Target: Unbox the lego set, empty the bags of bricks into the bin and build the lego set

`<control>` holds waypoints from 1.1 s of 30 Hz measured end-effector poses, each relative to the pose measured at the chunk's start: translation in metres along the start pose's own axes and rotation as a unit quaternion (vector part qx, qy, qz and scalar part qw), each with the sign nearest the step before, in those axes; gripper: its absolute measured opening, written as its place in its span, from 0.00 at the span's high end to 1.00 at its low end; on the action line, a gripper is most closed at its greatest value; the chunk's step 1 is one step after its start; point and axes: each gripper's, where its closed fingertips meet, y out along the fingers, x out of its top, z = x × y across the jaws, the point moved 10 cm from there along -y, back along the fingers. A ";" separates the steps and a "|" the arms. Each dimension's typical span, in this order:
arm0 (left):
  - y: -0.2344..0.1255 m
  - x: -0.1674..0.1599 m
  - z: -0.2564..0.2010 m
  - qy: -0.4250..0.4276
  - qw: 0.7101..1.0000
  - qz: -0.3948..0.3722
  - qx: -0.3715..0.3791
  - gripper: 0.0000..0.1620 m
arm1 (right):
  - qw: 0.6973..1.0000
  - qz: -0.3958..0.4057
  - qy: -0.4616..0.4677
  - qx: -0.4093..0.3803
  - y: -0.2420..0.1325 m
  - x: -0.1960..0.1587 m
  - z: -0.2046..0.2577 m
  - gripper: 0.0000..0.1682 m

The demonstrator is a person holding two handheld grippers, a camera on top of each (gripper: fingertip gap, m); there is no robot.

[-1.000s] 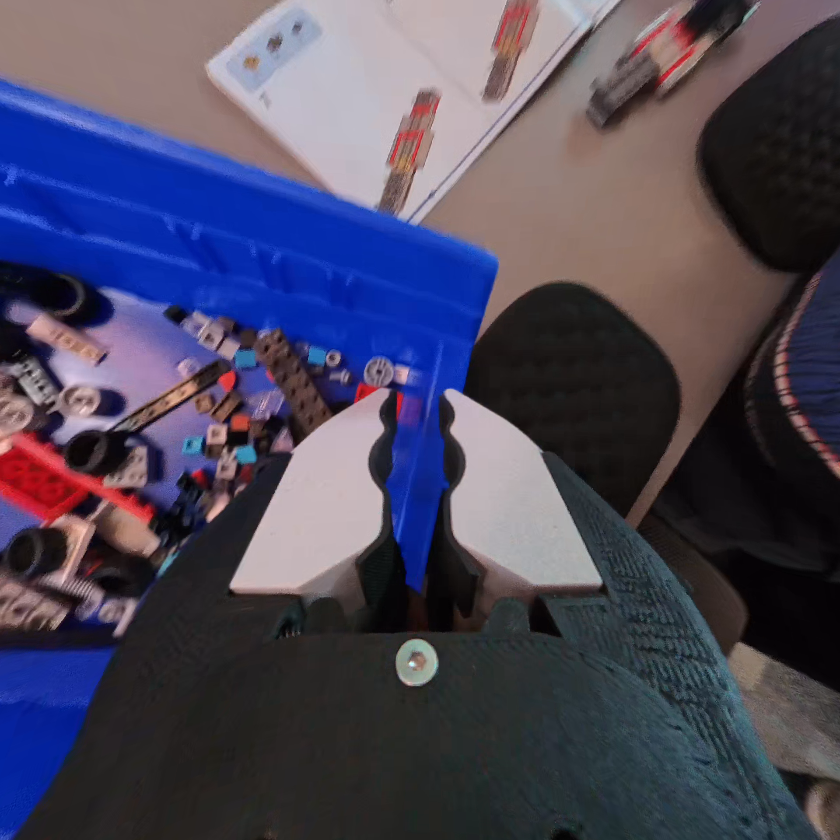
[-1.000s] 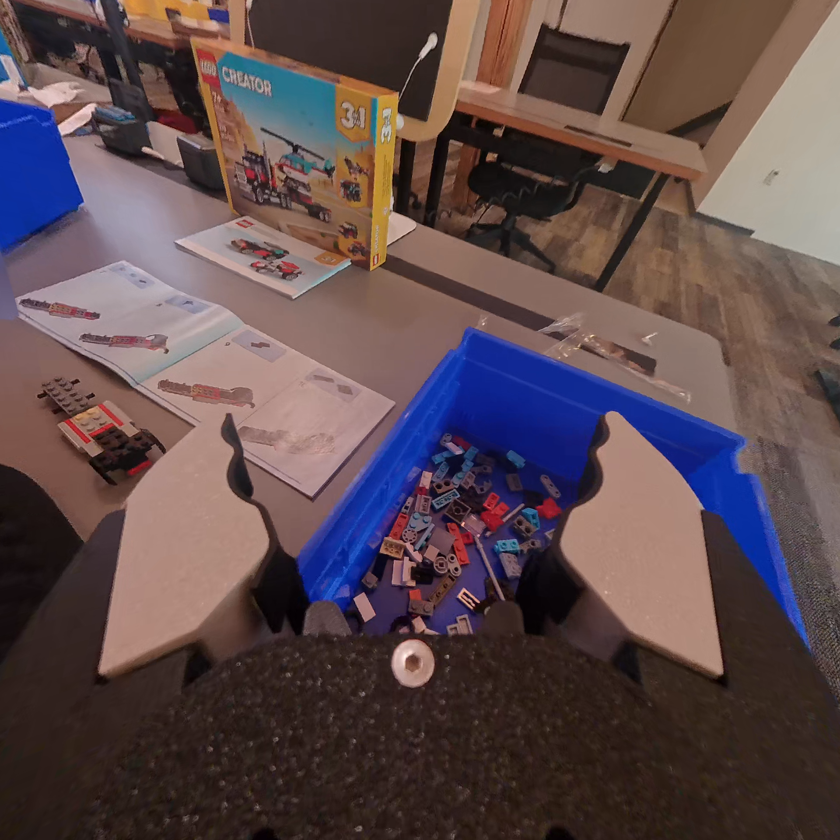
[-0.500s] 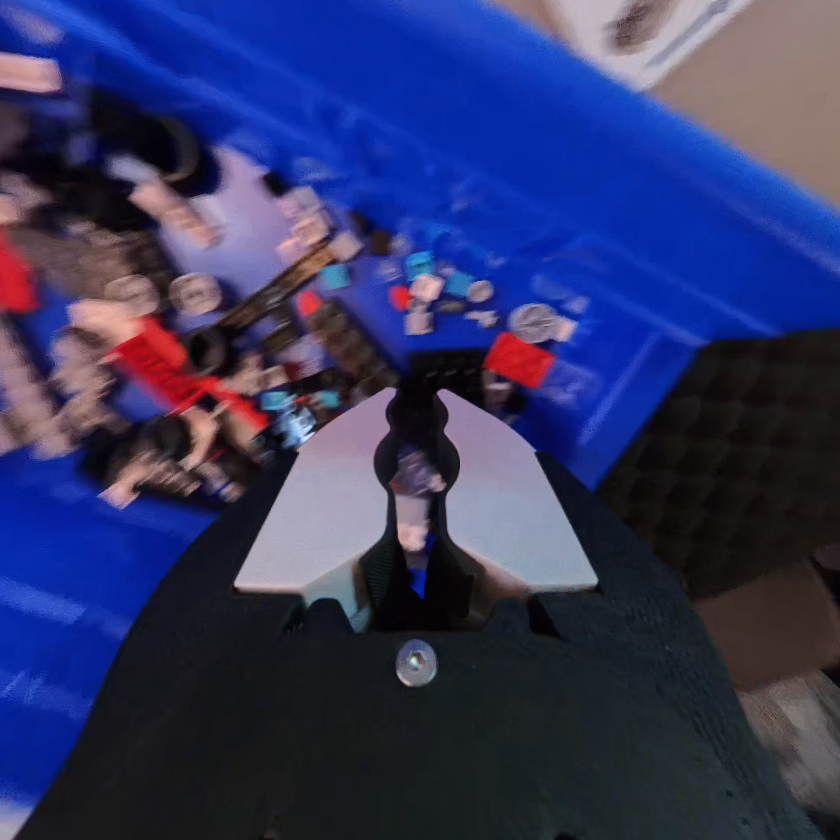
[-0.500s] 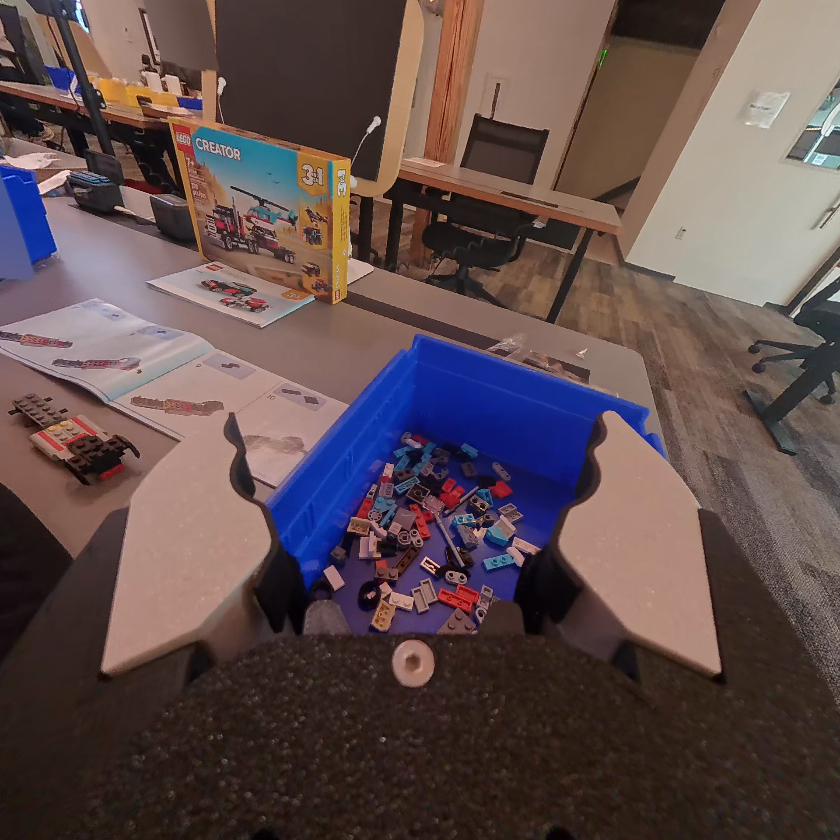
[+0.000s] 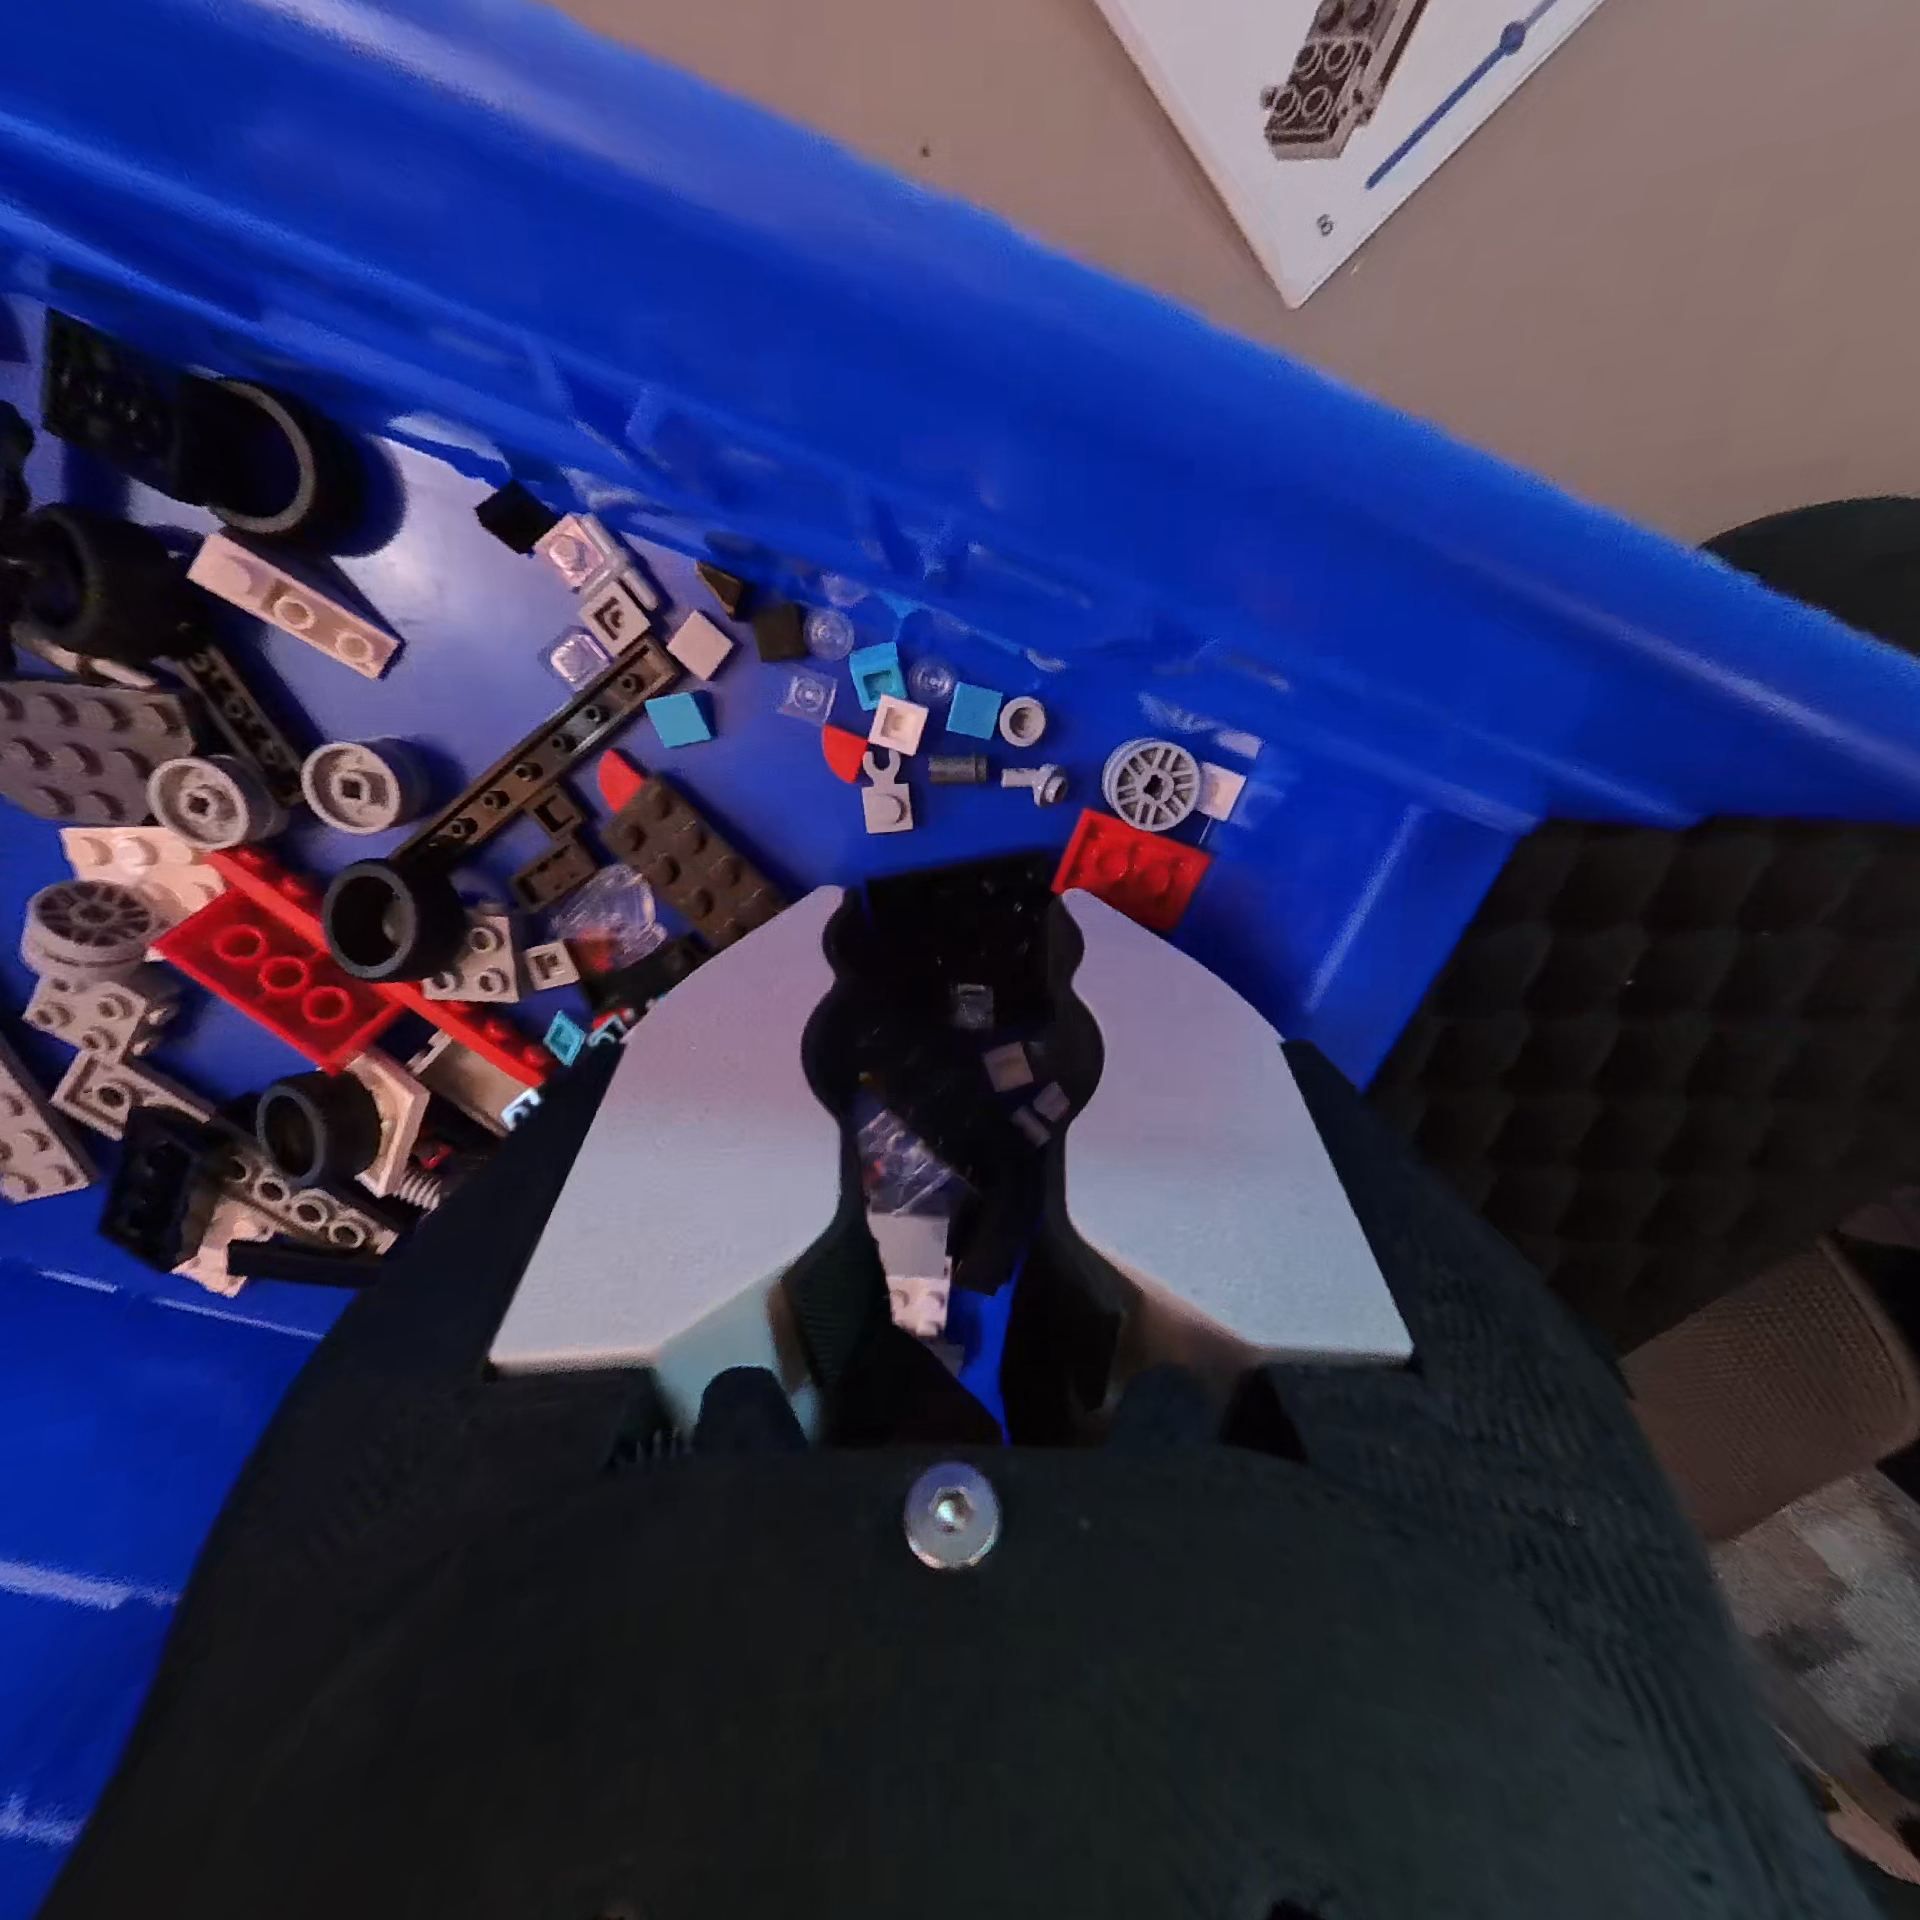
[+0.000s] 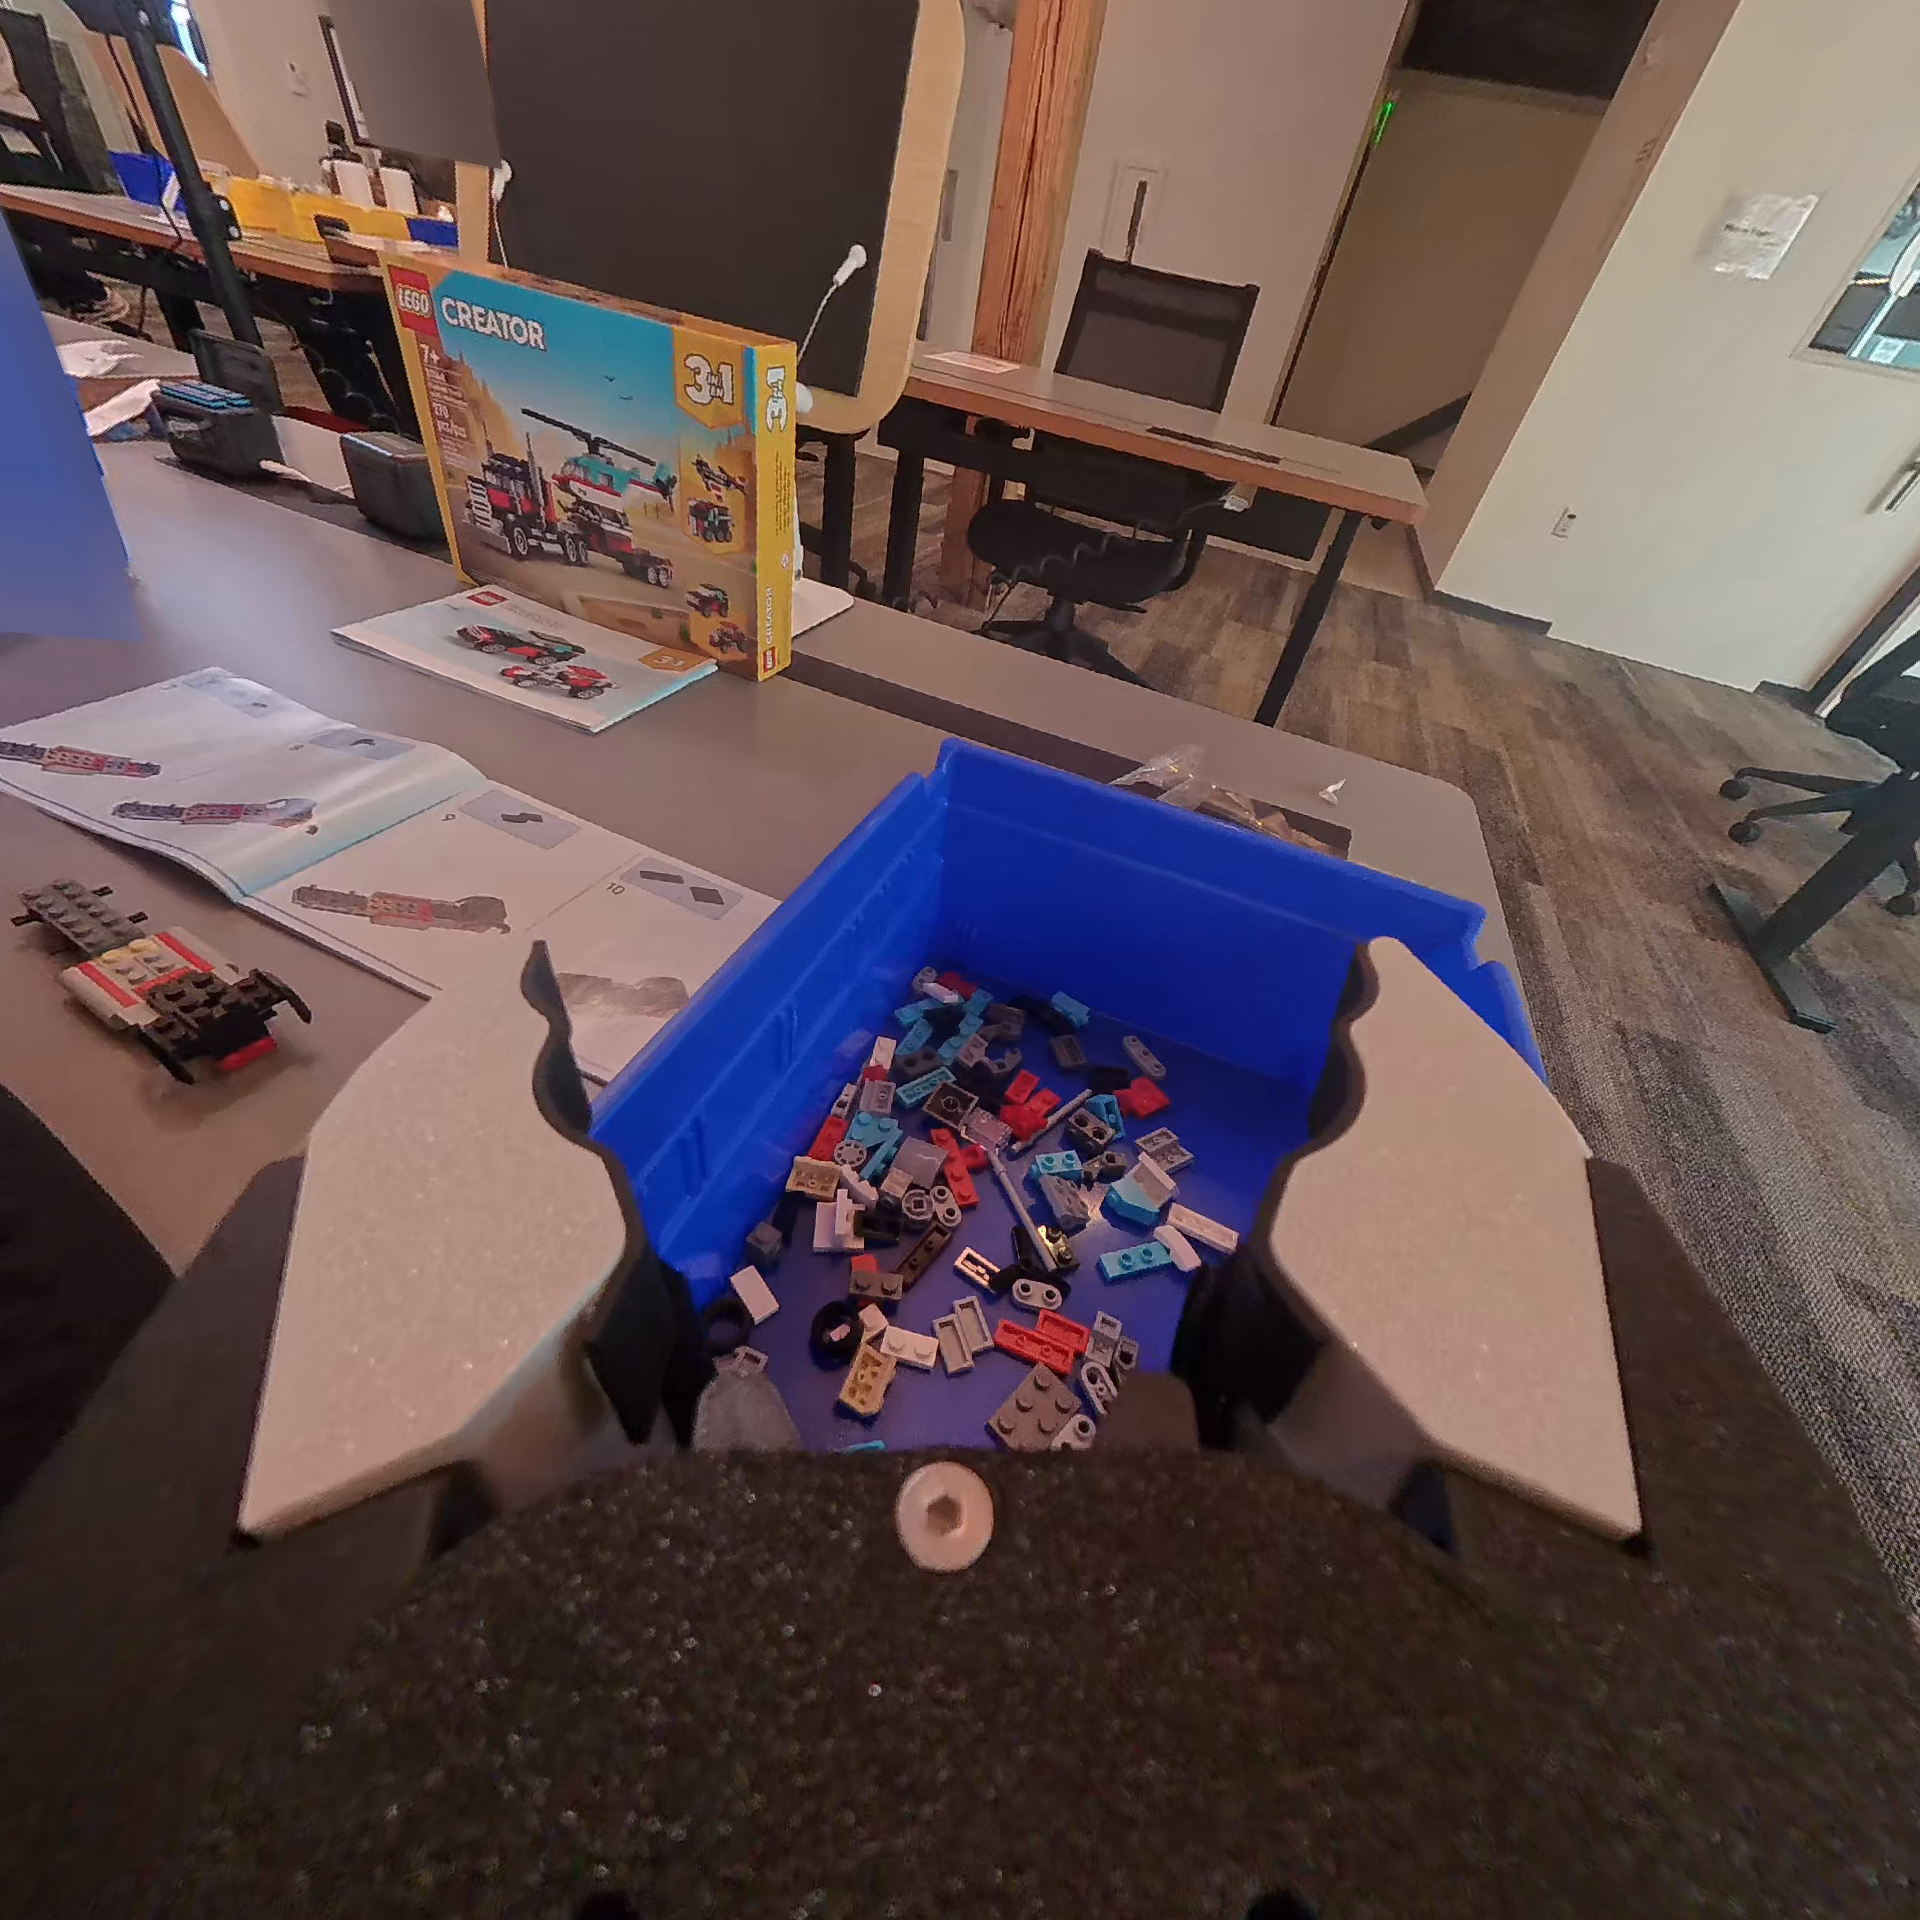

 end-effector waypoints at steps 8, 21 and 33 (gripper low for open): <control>0.002 0.000 0.004 0.004 1.000 0.008 -0.024 0.76 | 1.000 0.004 -0.004 0.000 -0.002 0.000 0.001 0.20; -0.062 -0.022 0.007 -0.050 0.955 -0.276 0.093 0.79 | 0.997 0.020 -0.050 0.062 0.017 0.016 0.029 0.28; -0.086 -0.037 -0.005 -0.244 0.605 -0.752 -0.092 0.80 | 0.935 -0.063 -0.175 0.303 0.089 0.055 0.151 0.40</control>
